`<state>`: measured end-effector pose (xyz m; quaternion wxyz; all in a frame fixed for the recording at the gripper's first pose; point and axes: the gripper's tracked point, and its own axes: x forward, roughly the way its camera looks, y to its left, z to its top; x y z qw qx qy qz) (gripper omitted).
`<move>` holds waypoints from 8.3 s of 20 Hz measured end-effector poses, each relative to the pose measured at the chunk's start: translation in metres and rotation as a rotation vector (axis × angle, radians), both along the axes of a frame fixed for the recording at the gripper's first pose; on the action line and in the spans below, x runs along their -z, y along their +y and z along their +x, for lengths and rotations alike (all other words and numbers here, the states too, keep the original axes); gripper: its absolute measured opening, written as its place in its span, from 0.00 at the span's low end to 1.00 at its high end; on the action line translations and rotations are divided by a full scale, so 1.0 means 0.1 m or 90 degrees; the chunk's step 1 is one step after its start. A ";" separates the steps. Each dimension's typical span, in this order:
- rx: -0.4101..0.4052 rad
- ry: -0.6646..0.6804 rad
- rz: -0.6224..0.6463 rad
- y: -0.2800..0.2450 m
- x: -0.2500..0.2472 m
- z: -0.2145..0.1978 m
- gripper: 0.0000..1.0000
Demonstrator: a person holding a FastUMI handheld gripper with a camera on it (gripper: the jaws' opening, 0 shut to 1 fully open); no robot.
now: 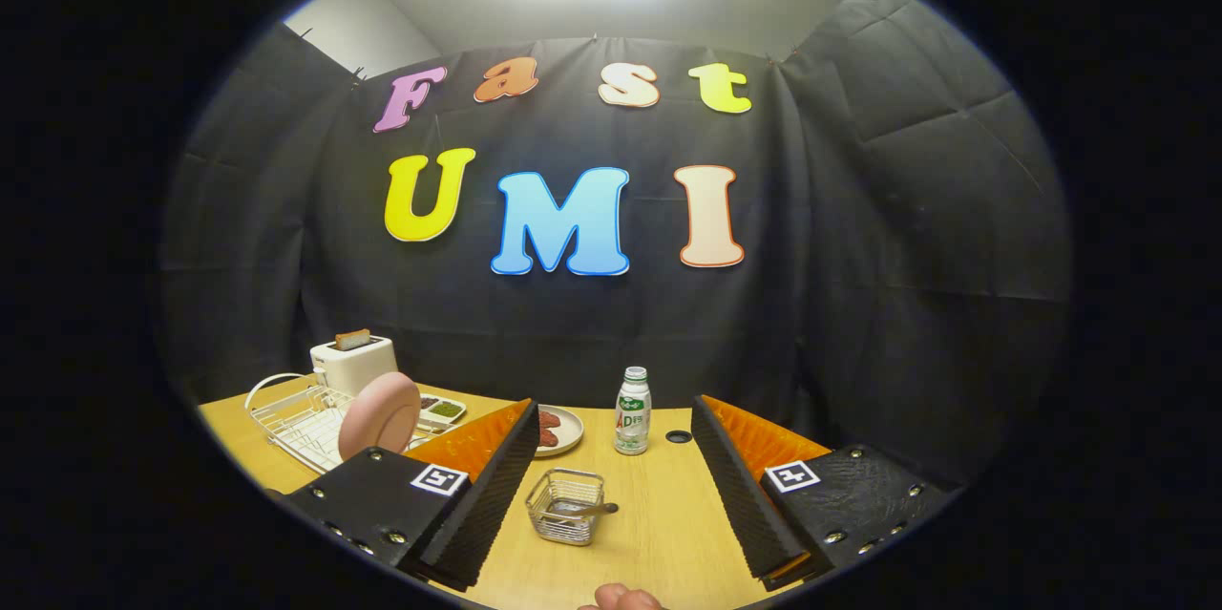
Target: Take the plate from the dish rack, then take the spoon from the basket and place it into the plate.
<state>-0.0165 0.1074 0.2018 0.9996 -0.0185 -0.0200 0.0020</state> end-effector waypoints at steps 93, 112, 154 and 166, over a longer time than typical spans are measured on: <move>-0.078 0.326 0.172 0.68 0.72 -0.32 0.17; -0.205 0.509 0.259 1.17 2.26 -0.48 0.17; -0.064 0.109 0.054 0.04 0.83 0.19 0.77; -0.091 0.109 0.090 -0.09 1.58 0.95 0.78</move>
